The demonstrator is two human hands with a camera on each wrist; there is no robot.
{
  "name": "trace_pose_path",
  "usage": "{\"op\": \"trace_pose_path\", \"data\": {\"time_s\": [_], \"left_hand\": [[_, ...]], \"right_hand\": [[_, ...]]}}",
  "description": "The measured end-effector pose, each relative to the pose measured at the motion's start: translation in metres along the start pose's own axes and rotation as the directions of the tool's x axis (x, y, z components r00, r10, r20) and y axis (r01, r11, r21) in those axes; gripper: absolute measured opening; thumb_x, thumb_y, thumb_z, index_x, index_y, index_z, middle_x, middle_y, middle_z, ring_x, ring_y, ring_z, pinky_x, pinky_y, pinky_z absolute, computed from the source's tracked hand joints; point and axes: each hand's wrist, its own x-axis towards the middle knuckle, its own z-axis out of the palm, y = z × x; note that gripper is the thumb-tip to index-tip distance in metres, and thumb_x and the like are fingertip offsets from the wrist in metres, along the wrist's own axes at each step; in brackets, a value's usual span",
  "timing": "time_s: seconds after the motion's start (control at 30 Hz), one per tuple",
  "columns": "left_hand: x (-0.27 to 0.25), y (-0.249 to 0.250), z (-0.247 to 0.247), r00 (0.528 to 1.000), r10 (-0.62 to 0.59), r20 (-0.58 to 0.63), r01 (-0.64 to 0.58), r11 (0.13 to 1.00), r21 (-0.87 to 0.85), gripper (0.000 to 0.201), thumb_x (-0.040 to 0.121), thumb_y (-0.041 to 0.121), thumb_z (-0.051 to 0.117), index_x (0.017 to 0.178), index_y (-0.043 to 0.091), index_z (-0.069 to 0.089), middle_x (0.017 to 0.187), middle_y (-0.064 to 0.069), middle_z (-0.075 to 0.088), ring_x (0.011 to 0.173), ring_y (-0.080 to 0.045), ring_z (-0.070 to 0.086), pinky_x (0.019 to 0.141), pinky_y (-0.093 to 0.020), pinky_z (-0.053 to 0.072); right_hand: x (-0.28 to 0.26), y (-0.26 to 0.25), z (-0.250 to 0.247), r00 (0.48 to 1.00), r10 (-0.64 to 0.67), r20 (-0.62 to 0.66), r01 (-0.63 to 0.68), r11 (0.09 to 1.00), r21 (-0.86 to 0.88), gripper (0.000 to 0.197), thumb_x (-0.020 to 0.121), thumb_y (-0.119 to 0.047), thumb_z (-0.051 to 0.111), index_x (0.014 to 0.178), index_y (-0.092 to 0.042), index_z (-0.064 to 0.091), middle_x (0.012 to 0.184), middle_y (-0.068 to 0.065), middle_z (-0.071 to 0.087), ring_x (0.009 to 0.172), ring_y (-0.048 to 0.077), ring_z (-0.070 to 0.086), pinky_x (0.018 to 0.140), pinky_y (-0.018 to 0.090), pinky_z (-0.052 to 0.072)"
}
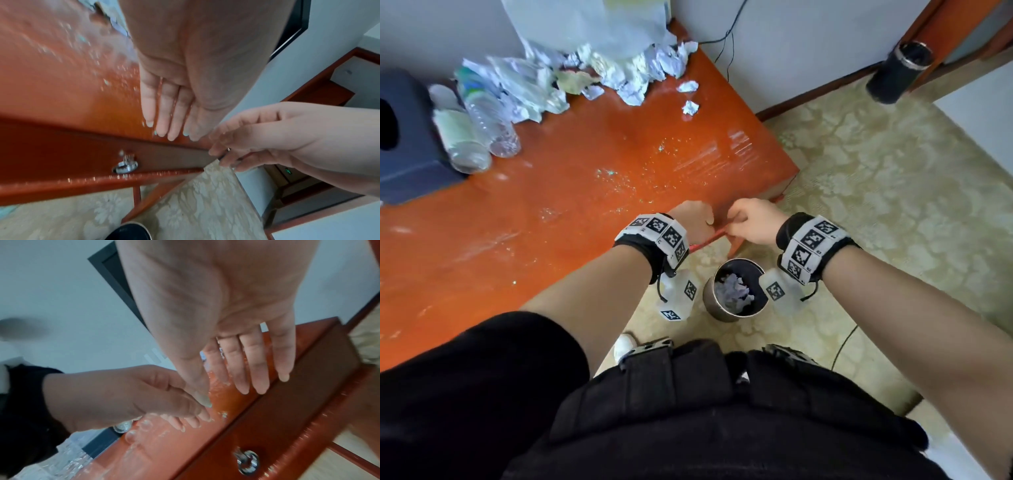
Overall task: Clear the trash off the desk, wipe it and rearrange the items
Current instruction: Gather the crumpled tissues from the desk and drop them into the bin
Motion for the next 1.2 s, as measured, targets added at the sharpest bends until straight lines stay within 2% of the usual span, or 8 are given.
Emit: {"op": "trace_pose_path", "data": {"time_s": [0.2,0.4,0.53,0.7,0.9,1.1,1.2], "left_hand": [[-0.031,-0.053,-0.054,0.985,-0.124,-0.117,0.114,0.989,-0.089,0.034,0.092,0.010,0.042,0.122,0.007,0.059,0.123,-0.008,0.060,0.107,-0.026,0.059,0.088,-0.033,0.052],[-0.047,-0.114,-0.085,0.963,-0.146,-0.226,0.129,0.988,-0.088,0.029,0.092,0.012,0.045,0.117,0.008,0.062,0.116,-0.010,0.063,0.095,-0.026,0.061,0.074,-0.032,0.051],[-0.054,-0.159,-0.098,0.952,-0.149,-0.267,0.122,0.986,-0.115,0.030,0.089,0.017,0.050,0.117,0.015,0.062,0.121,-0.007,0.061,0.105,-0.026,0.058,0.080,-0.030,0.049],[-0.055,-0.200,-0.107,0.951,-0.149,-0.271,0.111,0.983,-0.148,0.030,0.089,0.014,0.049,0.116,0.014,0.062,0.119,-0.008,0.062,0.104,-0.026,0.059,0.085,-0.035,0.051],[-0.033,-0.214,-0.116,0.948,-0.184,-0.260,0.131,0.970,-0.206,0.036,0.088,0.012,0.043,0.121,0.015,0.059,0.126,-0.008,0.058,0.109,-0.026,0.057,0.089,-0.036,0.051],[0.015,-0.208,-0.140,0.932,-0.234,-0.277,0.157,0.949,-0.272,0.038,0.091,0.012,0.041,0.127,0.016,0.053,0.128,-0.009,0.054,0.111,-0.026,0.055,0.088,-0.034,0.049],[0.047,-0.203,-0.151,0.936,-0.243,-0.257,0.167,0.944,-0.284,0.038,0.090,0.012,0.044,0.128,0.014,0.052,0.128,-0.009,0.055,0.113,-0.026,0.054,0.093,-0.035,0.048]], "right_hand": [[0.017,-0.062,-0.015,0.996,-0.093,-0.017,0.092,0.994,-0.063,0.036,0.090,-0.030,0.061,0.121,-0.013,0.057,0.120,0.005,0.062,0.109,0.021,0.056,0.085,0.024,0.040],[0.046,-0.119,-0.010,0.989,-0.141,-0.041,0.135,0.983,-0.123,0.040,0.090,-0.033,0.060,0.125,-0.014,0.054,0.127,0.005,0.057,0.113,0.022,0.054,0.088,0.027,0.040],[0.063,-0.154,-0.006,0.983,-0.157,-0.093,0.144,0.980,-0.136,0.041,0.091,-0.031,0.058,0.128,-0.014,0.052,0.131,0.005,0.054,0.118,0.022,0.051,0.093,0.029,0.039],[0.089,-0.185,-0.003,0.983,-0.136,-0.125,0.126,0.988,-0.084,0.038,0.091,-0.030,0.058,0.126,-0.014,0.053,0.131,0.005,0.055,0.117,0.022,0.052,0.093,0.029,0.039],[0.121,-0.195,-0.010,0.981,-0.129,-0.144,0.123,0.991,-0.053,0.036,0.092,-0.028,0.057,0.125,-0.013,0.053,0.128,0.005,0.056,0.116,0.021,0.052,0.089,0.026,0.038],[0.165,-0.174,-0.030,0.983,-0.122,-0.140,0.118,0.992,-0.036,0.034,0.092,-0.027,0.056,0.124,-0.013,0.054,0.125,0.004,0.058,0.113,0.021,0.054,0.088,0.025,0.038],[0.189,-0.156,-0.044,0.984,-0.116,-0.136,0.115,0.993,-0.019,0.033,0.092,-0.025,0.056,0.122,-0.012,0.055,0.123,0.005,0.059,0.108,0.021,0.057,0.086,0.026,0.041]]}}
